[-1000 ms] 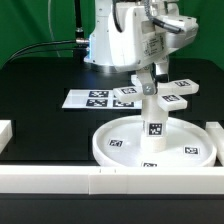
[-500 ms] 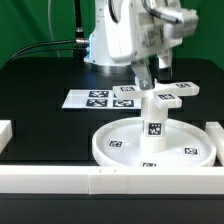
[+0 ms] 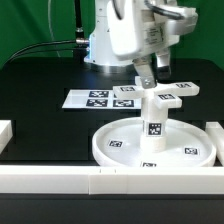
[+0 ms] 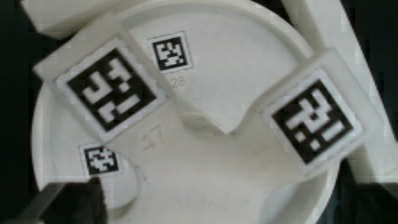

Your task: Assemble round table

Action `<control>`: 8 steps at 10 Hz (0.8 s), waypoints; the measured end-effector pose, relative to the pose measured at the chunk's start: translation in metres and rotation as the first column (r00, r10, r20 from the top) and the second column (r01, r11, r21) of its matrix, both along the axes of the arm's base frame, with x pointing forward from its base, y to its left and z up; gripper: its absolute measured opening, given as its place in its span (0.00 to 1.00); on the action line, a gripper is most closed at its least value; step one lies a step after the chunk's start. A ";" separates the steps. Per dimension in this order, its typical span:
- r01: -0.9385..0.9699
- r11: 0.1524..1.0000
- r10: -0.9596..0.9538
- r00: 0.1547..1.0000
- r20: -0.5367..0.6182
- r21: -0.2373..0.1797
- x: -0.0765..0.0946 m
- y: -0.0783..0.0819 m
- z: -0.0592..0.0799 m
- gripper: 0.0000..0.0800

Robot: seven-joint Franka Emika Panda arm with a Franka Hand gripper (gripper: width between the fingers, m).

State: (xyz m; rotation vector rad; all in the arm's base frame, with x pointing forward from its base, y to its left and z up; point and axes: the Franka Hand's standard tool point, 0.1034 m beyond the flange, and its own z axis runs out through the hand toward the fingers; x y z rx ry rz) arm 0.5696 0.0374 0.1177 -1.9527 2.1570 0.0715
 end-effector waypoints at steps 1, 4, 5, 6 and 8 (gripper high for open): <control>-0.179 0.983 0.180 0.984 0.013 -0.031 0.008 0.001 0.004 0.81; -0.433 0.899 0.436 0.899 0.040 -0.069 0.014 0.006 0.006 0.81; -0.469 0.880 0.472 0.880 0.045 -0.076 0.013 0.006 0.006 0.81; -0.536 0.839 0.542 0.839 0.053 -0.091 0.013 0.006 0.006 0.81; -0.758 0.629 0.773 0.634 0.036 -0.172 0.014 0.003 0.007 0.81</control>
Offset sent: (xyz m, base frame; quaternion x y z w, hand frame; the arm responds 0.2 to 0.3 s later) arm 0.0000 0.0000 0.0000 0.0000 0.0000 -0.1938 0.9810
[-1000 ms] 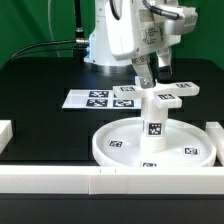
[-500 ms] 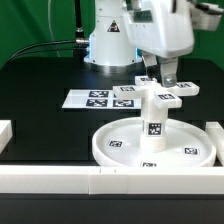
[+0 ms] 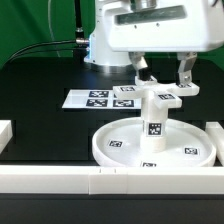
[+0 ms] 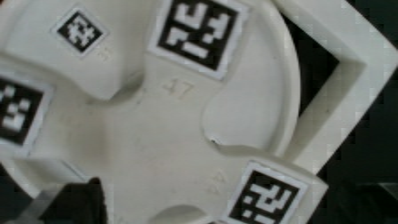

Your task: Assemble round table

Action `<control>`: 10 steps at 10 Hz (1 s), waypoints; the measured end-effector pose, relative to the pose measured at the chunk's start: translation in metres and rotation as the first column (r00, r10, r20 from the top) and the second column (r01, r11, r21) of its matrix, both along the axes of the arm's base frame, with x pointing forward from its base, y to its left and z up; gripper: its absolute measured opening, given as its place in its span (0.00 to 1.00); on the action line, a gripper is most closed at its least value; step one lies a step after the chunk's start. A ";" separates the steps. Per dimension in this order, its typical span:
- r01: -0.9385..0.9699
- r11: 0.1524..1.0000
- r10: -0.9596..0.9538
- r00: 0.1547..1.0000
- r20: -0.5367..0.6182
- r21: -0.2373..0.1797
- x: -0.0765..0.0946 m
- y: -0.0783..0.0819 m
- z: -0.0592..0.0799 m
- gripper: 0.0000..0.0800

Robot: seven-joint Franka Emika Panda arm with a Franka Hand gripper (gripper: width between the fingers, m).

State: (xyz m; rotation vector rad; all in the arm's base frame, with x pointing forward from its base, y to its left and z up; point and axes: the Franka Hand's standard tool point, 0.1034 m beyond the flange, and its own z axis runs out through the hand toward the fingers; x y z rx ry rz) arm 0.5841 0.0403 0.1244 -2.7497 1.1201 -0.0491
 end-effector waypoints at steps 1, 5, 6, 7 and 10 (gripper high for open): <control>-0.140 0.990 0.140 0.990 0.010 -0.030 0.002 0.000 0.001 0.81; -0.524 0.849 0.523 0.852 -0.028 -0.075 0.009 0.008 0.002 0.81; -0.583 0.809 0.583 0.812 -0.023 -0.080 0.009 0.008 0.002 0.81; -0.635 0.768 0.636 0.772 -0.019 -0.085 0.009 0.008 0.002 0.81; -0.885 0.442 0.894 0.448 -0.004 -0.145 0.007 -0.001 -0.005 0.81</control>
Offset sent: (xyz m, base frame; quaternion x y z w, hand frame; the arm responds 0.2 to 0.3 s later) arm 0.0139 0.0162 -0.0027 -0.0561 -0.0777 -0.2492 0.9637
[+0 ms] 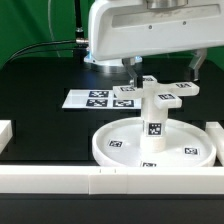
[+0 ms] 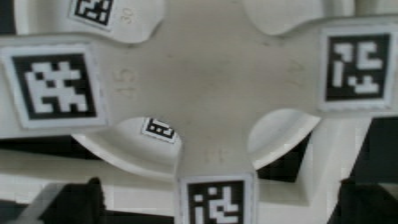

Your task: Assemble round table

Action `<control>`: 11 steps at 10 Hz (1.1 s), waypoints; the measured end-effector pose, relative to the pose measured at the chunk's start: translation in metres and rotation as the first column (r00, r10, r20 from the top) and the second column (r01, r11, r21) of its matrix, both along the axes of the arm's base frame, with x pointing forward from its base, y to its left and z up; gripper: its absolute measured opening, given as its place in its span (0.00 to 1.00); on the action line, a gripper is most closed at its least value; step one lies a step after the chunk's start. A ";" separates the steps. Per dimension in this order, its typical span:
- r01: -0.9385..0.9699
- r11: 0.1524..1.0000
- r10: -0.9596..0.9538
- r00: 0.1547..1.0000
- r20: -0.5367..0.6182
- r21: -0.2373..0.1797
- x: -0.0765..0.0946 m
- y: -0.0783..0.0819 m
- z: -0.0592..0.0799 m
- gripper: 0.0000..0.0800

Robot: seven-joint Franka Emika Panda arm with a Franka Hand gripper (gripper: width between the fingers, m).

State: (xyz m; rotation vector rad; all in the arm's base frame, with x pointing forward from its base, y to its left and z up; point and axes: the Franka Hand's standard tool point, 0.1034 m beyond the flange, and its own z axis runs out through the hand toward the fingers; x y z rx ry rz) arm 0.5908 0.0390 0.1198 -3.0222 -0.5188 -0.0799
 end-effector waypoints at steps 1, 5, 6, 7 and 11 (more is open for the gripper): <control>-0.154 0.988 0.154 0.988 -0.013 -0.006 -0.002 -0.001 -0.001 0.81; -0.372 0.927 0.374 0.927 0.033 -0.044 -0.006 -0.001 0.000 0.81; -0.428 0.902 0.430 0.902 0.034 -0.052 -0.005 -0.003 0.000 0.81; -0.454 0.890 0.456 0.889 0.033 -0.053 -0.007 -0.004 -0.001 0.81; -0.513 0.857 0.514 0.858 0.014 -0.047 -0.025 -0.001 -0.007 0.81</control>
Offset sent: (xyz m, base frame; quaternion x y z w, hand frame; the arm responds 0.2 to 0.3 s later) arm -0.0187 0.0130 0.0114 -0.0368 0.0830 -0.0946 0.9914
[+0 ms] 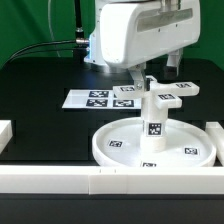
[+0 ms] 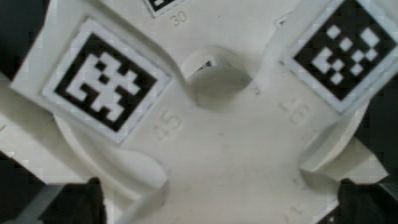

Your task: Assemble round table

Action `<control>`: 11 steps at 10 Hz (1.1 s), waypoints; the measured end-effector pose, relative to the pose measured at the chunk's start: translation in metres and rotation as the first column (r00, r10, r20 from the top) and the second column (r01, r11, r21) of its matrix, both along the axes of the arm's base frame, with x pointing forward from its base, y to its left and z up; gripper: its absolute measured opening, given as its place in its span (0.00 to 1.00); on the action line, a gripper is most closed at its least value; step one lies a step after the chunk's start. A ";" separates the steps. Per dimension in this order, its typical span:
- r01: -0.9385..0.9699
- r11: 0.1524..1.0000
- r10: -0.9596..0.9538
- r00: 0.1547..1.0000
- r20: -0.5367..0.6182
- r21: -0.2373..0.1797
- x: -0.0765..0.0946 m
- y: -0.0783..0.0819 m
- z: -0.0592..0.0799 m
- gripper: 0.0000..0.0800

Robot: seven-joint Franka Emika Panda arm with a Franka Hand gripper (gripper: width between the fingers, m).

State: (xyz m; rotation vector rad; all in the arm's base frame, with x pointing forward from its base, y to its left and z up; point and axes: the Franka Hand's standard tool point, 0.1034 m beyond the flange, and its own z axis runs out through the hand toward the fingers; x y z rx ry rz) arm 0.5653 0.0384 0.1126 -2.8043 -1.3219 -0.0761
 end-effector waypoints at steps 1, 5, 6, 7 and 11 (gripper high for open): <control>-0.013 1.000 0.013 1.000 -0.007 -0.002 -0.003 0.000 -0.003 0.81; -0.027 1.000 0.027 1.000 -0.016 -0.007 -0.004 -0.004 -0.010 0.81; -0.026 1.000 0.025 0.999 -0.019 -0.007 -0.005 -0.002 -0.011 0.81; -0.023 1.000 0.023 1.000 -0.022 -0.007 -0.005 -0.003 -0.012 0.81; -0.021 1.000 0.021 1.000 -0.023 -0.008 -0.006 -0.004 -0.013 0.55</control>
Offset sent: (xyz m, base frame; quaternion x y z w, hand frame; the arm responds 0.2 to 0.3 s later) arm 0.0080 0.0015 -0.0054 0.0026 0.0026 -0.0317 0.9995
